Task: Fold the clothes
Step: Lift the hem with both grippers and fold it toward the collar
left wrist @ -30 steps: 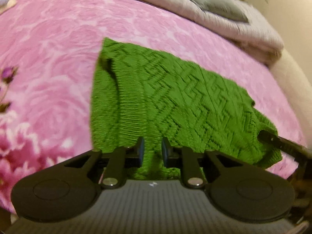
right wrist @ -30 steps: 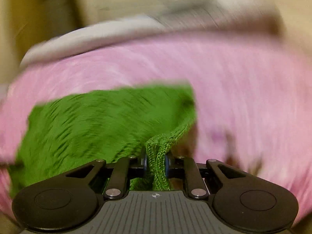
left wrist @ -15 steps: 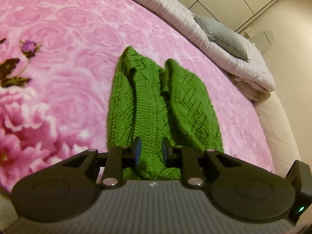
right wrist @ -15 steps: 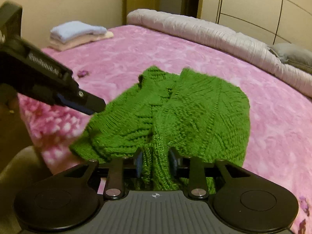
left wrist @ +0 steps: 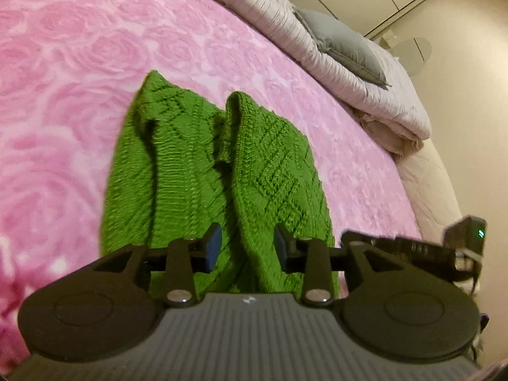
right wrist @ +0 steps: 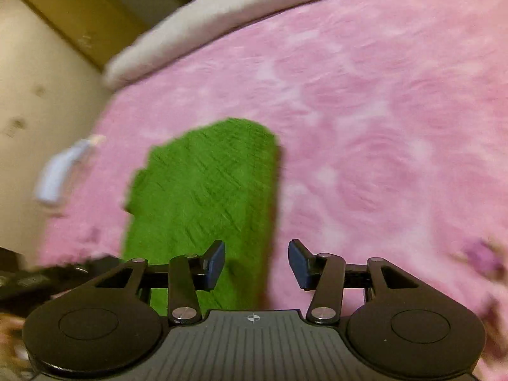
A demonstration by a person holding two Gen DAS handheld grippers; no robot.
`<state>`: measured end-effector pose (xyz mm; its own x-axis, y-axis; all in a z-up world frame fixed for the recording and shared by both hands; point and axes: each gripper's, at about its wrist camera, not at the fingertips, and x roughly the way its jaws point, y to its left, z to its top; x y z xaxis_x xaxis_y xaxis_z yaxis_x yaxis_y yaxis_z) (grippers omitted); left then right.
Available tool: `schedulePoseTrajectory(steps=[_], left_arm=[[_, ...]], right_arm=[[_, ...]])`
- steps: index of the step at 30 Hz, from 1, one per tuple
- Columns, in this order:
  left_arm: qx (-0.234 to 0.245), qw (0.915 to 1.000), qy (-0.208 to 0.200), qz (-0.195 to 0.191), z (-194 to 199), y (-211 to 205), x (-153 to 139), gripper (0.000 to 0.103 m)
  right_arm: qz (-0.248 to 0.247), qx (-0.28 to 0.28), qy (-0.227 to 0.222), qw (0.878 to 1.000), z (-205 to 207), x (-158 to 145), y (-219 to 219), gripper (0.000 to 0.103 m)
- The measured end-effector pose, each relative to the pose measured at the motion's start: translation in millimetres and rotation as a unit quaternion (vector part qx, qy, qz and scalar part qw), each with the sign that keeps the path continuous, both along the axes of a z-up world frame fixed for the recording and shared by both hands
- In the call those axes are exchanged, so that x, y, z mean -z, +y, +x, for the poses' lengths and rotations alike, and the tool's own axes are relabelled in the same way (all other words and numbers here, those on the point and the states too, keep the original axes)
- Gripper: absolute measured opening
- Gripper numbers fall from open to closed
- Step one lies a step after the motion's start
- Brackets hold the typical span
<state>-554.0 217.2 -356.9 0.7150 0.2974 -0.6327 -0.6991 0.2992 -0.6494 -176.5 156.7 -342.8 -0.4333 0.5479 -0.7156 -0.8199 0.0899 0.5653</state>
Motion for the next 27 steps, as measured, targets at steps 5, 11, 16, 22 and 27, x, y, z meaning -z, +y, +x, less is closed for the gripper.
schedulePoseTrajectory(steps=[5, 11, 16, 22, 27], left_arm=[[-0.004, 0.9998, 0.01, -0.014, 14, 14, 11, 0.031], [0.001, 0.9995, 0.007, -0.032, 27, 18, 24, 0.031], [0.002, 0.9991, -0.015, -0.039, 35, 18, 33, 0.017], [0.01, 0.9976, 0.022, 0.066, 27, 18, -2, 0.005], [-0.005, 0.9908, 0.047, 0.126, 1, 12, -25, 0.006]], right_arm=[[-0.006, -0.045, 0.066, 0.997, -9, 24, 30, 0.043], [0.037, -0.072, 0.058, 0.995, -5, 22, 30, 0.043], [0.026, -0.053, 0.05, 0.997, 13, 32, 31, 0.043], [0.042, -0.066, 0.021, 0.997, -22, 29, 32, 0.038], [0.071, -0.103, -0.012, 0.992, -61, 8, 39, 0.037]])
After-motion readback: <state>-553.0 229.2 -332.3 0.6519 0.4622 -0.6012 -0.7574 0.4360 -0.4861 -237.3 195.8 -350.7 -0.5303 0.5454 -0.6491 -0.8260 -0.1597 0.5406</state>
